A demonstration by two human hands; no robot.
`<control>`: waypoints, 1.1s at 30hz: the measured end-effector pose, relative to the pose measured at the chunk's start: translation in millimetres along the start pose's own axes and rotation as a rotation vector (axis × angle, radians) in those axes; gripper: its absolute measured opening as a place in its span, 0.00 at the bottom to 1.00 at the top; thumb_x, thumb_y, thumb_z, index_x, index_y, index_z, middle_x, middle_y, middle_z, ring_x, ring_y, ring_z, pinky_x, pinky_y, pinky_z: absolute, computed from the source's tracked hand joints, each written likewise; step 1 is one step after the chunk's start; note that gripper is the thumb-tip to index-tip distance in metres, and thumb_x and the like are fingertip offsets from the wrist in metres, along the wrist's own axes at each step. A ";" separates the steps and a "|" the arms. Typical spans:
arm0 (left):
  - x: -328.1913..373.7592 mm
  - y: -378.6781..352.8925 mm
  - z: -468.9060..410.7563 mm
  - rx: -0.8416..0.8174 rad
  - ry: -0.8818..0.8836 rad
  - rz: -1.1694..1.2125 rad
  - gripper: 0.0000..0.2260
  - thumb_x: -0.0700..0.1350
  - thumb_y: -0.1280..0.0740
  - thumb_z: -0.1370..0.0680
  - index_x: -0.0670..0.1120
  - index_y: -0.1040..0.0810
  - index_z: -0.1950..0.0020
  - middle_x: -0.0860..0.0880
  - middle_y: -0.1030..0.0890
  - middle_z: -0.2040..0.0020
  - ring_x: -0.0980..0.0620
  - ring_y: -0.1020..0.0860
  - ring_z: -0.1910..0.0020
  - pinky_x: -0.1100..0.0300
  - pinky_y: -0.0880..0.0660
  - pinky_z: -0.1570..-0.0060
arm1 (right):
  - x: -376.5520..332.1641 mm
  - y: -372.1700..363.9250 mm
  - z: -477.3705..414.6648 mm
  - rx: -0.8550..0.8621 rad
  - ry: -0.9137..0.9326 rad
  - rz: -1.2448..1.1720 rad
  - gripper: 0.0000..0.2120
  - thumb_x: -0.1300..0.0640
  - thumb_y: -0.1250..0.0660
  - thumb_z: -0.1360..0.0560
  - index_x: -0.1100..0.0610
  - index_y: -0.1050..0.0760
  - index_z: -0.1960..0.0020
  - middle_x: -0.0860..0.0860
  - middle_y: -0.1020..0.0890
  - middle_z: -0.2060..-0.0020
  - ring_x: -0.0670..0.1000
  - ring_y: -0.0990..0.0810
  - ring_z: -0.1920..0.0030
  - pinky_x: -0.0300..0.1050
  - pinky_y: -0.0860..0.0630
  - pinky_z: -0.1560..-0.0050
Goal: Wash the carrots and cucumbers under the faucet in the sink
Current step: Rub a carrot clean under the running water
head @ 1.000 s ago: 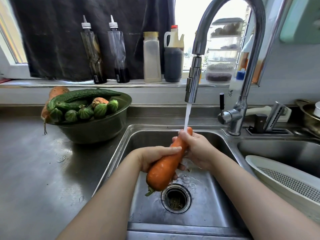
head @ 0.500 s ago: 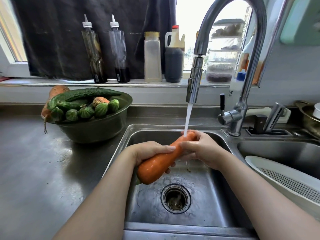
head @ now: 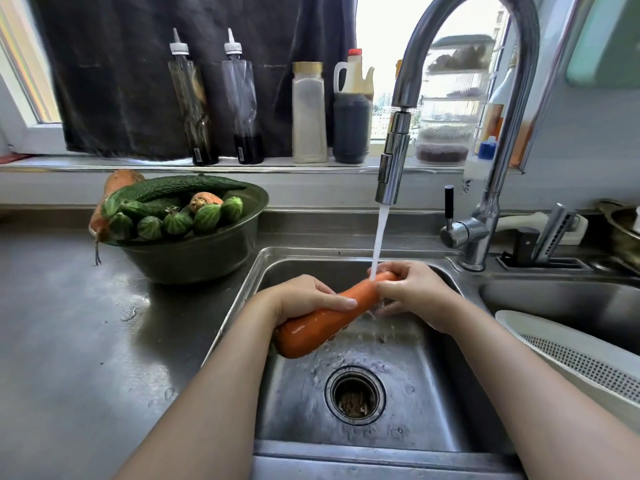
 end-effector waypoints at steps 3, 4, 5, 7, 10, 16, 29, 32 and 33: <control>3.0 -0.8 -0.4 0.030 -0.022 -0.011 0.21 0.60 0.23 0.28 0.46 0.14 0.45 0.45 0.12 0.53 0.45 0.13 0.52 0.47 0.17 0.46 | -3.0 -3.5 4.4 -0.019 0.015 0.036 0.16 0.64 0.21 0.30 0.60 0.19 0.44 0.59 0.15 0.55 0.55 0.12 0.59 0.49 0.15 0.59; 3.3 -1.2 -0.8 0.039 -0.029 -0.023 0.20 0.60 0.23 0.28 0.47 0.14 0.45 0.46 0.12 0.53 0.45 0.13 0.52 0.48 0.16 0.47 | -3.9 -3.8 4.6 -0.008 0.015 0.052 0.17 0.63 0.20 0.30 0.59 0.19 0.44 0.59 0.15 0.54 0.55 0.12 0.58 0.47 0.16 0.60; 3.8 -1.3 -0.7 0.045 -0.037 -0.030 0.20 0.60 0.23 0.28 0.47 0.14 0.45 0.46 0.12 0.53 0.46 0.13 0.52 0.49 0.16 0.47 | -3.5 -2.9 3.7 0.001 0.014 0.055 0.17 0.63 0.20 0.30 0.59 0.19 0.44 0.60 0.15 0.53 0.56 0.12 0.58 0.48 0.16 0.59; 4.4 -1.5 -1.1 0.055 -0.052 -0.018 0.21 0.61 0.23 0.28 0.47 0.14 0.44 0.46 0.12 0.53 0.46 0.13 0.52 0.48 0.17 0.47 | -3.7 0.0 2.0 0.008 0.021 0.016 0.16 0.63 0.22 0.28 0.59 0.19 0.42 0.62 0.15 0.49 0.57 0.12 0.56 0.51 0.15 0.56; 6.7 -3.7 -1.2 0.048 -0.065 0.016 0.20 0.60 0.23 0.27 0.46 0.14 0.44 0.44 0.12 0.53 0.46 0.13 0.55 0.51 0.17 0.53 | -4.8 2.0 2.9 0.012 0.029 0.028 0.18 0.63 0.22 0.29 0.55 0.20 0.41 0.60 0.15 0.49 0.57 0.12 0.56 0.50 0.15 0.56; 1.1 -1.0 -5.9 0.079 -0.066 -0.029 0.23 0.64 0.23 0.30 0.48 0.14 0.45 0.46 0.12 0.53 0.46 0.13 0.52 0.46 0.17 0.46 | -1.7 -1.4 0.4 0.002 0.018 0.027 0.20 0.66 0.23 0.30 0.57 0.20 0.39 0.61 0.15 0.48 0.57 0.12 0.55 0.54 0.14 0.52; -1.4 -2.0 -7.0 0.073 -0.069 -0.004 0.23 0.64 0.23 0.31 0.47 0.14 0.46 0.45 0.12 0.53 0.44 0.13 0.52 0.45 0.17 0.45 | -2.4 -4.6 2.5 -0.008 0.028 0.001 0.20 0.67 0.21 0.32 0.58 0.20 0.42 0.60 0.15 0.51 0.58 0.12 0.55 0.56 0.15 0.51; -1.9 -1.3 -8.0 0.089 -0.065 -0.024 0.25 0.65 0.23 0.31 0.48 0.14 0.45 0.47 0.12 0.53 0.46 0.13 0.52 0.46 0.17 0.45 | -3.7 -3.4 2.0 0.004 0.029 0.014 0.18 0.67 0.23 0.30 0.56 0.19 0.42 0.61 0.14 0.49 0.57 0.12 0.54 0.54 0.14 0.51; -1.6 -1.5 -7.7 0.089 -0.068 -0.020 0.25 0.65 0.23 0.31 0.48 0.14 0.45 0.46 0.12 0.53 0.46 0.13 0.52 0.46 0.17 0.45 | -3.4 -3.3 1.5 0.004 0.034 0.010 0.18 0.67 0.23 0.30 0.56 0.19 0.42 0.61 0.14 0.49 0.56 0.12 0.54 0.54 0.14 0.51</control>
Point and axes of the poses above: each hand's wrist, its own z-axis away from the middle knuckle, its own y-axis out of the back of the hand, x = y × z, the point moved 7 cm from there along -z, towards the middle knuckle
